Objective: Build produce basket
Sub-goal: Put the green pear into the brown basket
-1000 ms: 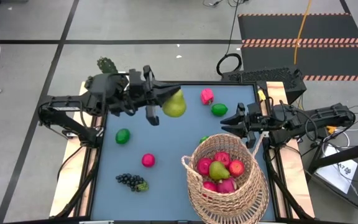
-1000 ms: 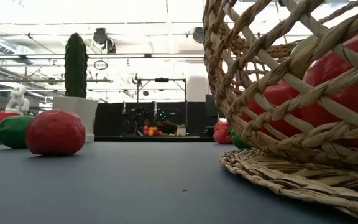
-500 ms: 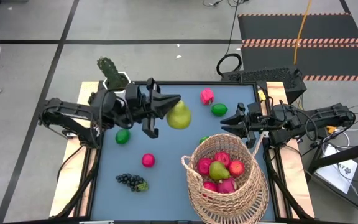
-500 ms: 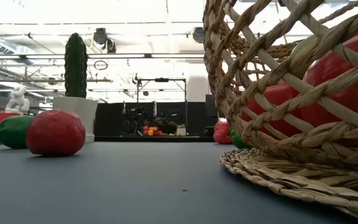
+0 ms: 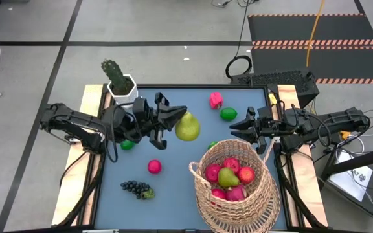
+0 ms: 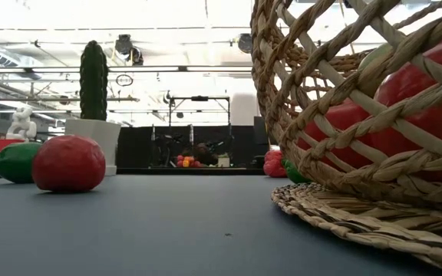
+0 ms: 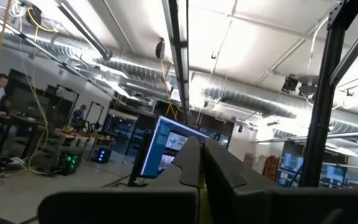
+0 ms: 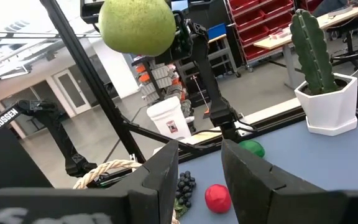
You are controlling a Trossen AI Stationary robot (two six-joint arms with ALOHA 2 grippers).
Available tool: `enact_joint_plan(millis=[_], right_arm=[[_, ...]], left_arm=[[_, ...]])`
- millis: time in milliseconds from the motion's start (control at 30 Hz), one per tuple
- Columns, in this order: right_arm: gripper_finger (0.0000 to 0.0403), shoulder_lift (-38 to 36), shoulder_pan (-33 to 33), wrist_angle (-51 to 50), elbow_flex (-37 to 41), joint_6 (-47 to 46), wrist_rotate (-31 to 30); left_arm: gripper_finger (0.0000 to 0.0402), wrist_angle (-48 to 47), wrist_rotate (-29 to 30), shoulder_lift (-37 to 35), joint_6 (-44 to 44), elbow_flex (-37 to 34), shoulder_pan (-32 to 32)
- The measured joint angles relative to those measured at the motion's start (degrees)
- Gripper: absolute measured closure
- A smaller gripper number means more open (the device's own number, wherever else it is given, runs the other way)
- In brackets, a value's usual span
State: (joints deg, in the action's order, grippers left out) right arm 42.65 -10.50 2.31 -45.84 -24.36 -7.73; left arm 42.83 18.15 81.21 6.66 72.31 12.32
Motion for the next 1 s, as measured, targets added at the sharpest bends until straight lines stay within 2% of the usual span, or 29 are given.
enact_joint_plan(millis=[333,700,867,1000], right_arm=[[0.0287,0.0,0.0,0.0,0.0,0.0,0.0],[0.0287,0.0,0.0,0.0,0.0,0.0,0.0],[0.0287,0.0,0.0,0.0,0.0,0.0,0.0],[0.0287,0.0,0.0,0.0,0.0,0.0,0.0]], left_arm=[[0.0397,-0.2,-1.8,0.0,-1.8,0.0,0.2],[0.0397,-2.3,-8.6,0.0,-17.9,-0.1,0.3],[0.0385,-2.4,-11.3,0.0,-25.3,-0.1,0.3],[0.0394,-2.7,-13.6,0.0,-31.1,-0.1,0.3]])
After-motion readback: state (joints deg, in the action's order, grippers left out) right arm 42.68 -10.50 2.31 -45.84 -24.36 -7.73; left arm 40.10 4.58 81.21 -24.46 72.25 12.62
